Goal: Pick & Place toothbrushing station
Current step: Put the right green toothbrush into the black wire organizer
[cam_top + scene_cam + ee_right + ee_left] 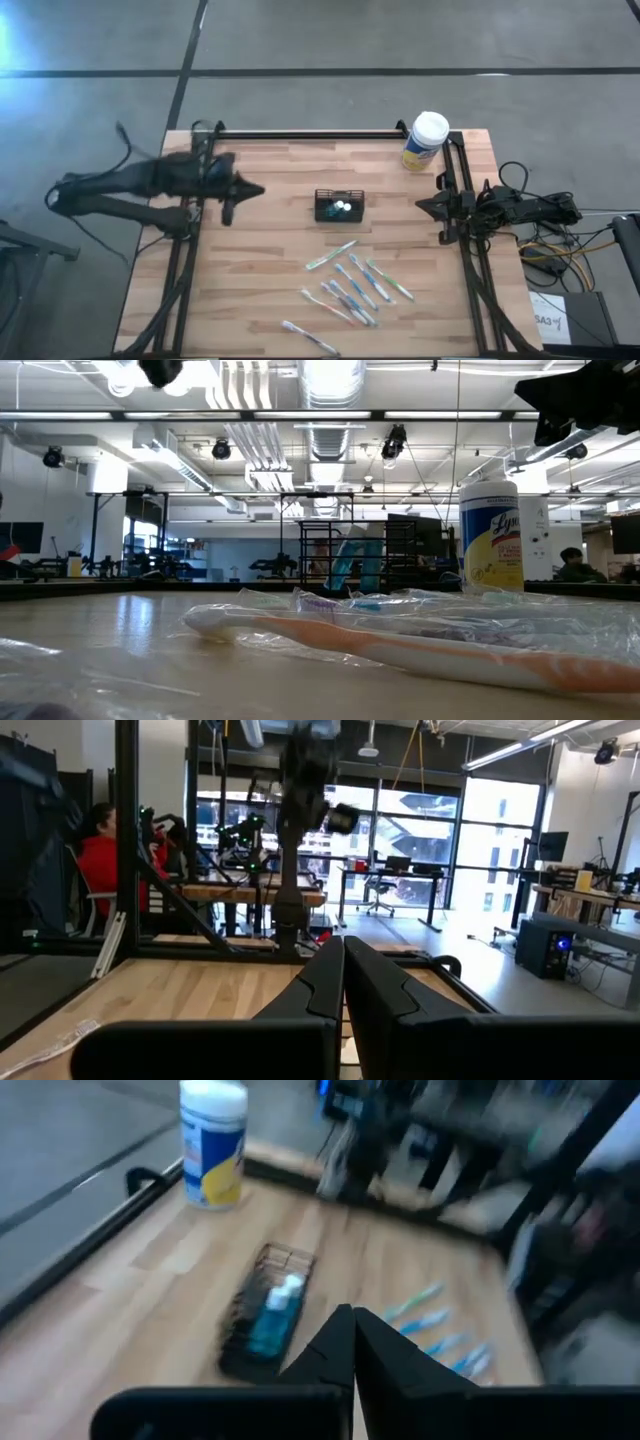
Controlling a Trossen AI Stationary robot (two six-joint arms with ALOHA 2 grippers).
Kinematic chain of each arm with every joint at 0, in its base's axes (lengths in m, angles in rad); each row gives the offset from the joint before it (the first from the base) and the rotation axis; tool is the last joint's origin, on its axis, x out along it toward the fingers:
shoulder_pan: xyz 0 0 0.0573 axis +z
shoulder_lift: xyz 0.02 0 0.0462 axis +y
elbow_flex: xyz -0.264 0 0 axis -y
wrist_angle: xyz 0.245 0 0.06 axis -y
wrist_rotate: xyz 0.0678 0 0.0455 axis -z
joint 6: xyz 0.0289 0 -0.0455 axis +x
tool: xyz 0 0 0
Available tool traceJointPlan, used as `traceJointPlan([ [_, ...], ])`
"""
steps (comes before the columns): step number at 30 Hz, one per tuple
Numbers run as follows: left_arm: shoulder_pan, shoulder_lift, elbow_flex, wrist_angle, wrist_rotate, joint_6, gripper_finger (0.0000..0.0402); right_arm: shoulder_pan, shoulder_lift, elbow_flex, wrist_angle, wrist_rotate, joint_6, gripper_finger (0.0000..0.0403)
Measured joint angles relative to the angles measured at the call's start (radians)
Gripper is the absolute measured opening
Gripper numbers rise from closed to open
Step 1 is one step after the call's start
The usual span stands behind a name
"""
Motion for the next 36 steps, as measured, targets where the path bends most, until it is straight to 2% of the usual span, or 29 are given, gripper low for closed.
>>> traceJointPlan([
  [3,-0.019,-0.182,-0.263,0.209,0.003,-0.059,0.0005,0.000,0.000,0.000,0.001,0.000,0.000,0.0008],
  [6,-0.021,-0.298,-0.432,0.312,0.005,-0.038,0.0003,0.000,0.002,0.000,0.010,0.000,-0.003,0.0008],
  [13,-0.021,-0.500,-0.614,0.359,0.004,0.177,0.0002,0.000,0.014,0.000,0.031,0.000,0.027,0.0008],
  [20,-0.021,-0.731,-0.752,0.346,-0.013,0.292,0.0002,0.000,0.013,0.000,0.029,0.001,0.066,0.0008],
  [23,-0.022,-0.743,-0.794,0.275,-0.063,0.315,0.0001,0.000,0.014,0.000,0.025,0.001,0.083,0.0008],
  [30,-0.021,-0.727,-0.849,0.315,-0.122,0.377,0.0001,-0.001,0.013,0.000,0.051,0.041,0.050,0.0008],
  [36,-0.019,-0.729,-0.869,0.389,-0.152,0.375,0.0001,0.000,0.017,0.000,0.020,0.124,0.202,0.0008],
])
